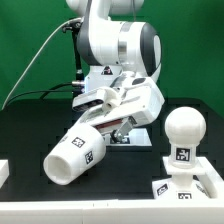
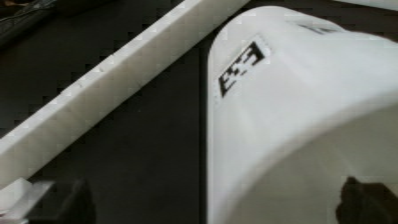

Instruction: Assemble lamp

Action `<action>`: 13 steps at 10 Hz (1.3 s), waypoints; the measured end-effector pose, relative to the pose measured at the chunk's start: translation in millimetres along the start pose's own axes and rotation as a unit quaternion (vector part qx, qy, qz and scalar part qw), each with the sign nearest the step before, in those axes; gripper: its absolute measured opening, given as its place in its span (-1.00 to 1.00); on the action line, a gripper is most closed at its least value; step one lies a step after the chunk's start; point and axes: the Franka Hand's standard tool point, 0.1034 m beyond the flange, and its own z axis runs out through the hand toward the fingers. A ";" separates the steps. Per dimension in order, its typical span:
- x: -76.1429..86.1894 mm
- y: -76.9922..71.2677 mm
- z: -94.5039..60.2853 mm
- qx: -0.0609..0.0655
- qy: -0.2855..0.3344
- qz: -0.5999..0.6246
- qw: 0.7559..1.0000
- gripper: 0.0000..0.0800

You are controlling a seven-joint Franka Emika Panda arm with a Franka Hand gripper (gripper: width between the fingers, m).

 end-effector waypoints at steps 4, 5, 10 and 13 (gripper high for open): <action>0.8 5.8 -21.1 -0.009 0.003 -0.017 1.000 0.75; 0.0 7.3 -27.6 -0.009 0.004 -0.013 1.000 0.75; -31.2 34.7 -48.1 -0.010 0.021 0.004 1.000 0.75; -83.0 56.1 -25.5 0.013 0.082 0.000 0.997 0.75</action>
Offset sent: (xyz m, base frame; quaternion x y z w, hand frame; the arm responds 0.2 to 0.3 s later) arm -0.0265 0.0197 0.0182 -0.0136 -0.0016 -0.0006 0.9999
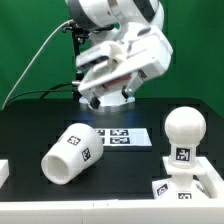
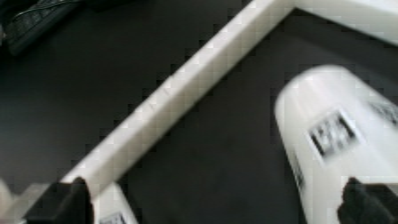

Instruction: Assemble lamp

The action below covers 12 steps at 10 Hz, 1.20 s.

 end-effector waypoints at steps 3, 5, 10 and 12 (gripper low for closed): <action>-25.3 -2.7 32.4 0.018 0.075 -0.028 0.997 0.75; -28.9 -11.5 31.8 0.031 0.135 -0.045 0.989 0.75; -53.5 33.1 36.2 0.076 0.153 0.093 0.981 0.75; -60.3 52.5 40.7 0.122 0.128 0.201 0.963 0.75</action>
Offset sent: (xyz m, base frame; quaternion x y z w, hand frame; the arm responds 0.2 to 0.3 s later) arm 0.0000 0.0000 0.0000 0.0000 0.1296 0.0000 0.9916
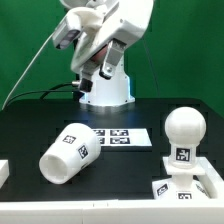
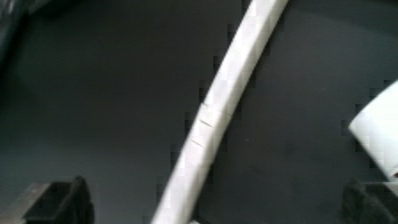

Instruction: Assemble lamp

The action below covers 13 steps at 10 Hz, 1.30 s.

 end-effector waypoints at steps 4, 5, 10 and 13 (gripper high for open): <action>-2.9 -9.4 4.1 0.130 -0.016 -0.002 0.991 0.75; -2.4 -9.6 3.8 0.149 -0.017 -0.002 0.989 0.75; -13.8 -19.7 15.7 0.400 -0.092 0.137 0.902 0.75; -22.5 -18.9 21.5 0.414 -0.079 0.120 0.899 0.75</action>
Offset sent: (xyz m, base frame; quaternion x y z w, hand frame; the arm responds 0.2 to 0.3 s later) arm 0.0000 0.0000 0.0000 0.1938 0.0000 0.0000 0.9810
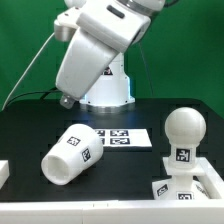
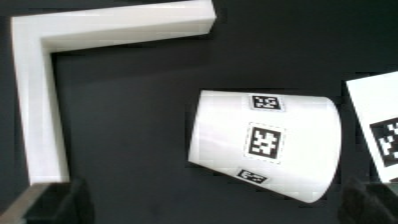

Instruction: Assemble lamp

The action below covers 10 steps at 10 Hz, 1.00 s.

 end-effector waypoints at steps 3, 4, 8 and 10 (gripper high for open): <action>-7.5 -1.1 5.6 0.016 0.018 0.080 0.996 0.75; -9.8 -4.7 9.1 0.040 0.035 0.154 0.987 0.75; -16.2 1.8 10.5 0.092 0.101 0.226 0.965 0.75; -17.1 2.0 15.9 0.104 0.097 0.232 0.962 0.75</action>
Offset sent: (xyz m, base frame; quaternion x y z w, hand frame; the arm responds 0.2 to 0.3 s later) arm -0.0114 -0.0149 0.0032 0.0690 0.0782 0.3571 0.9282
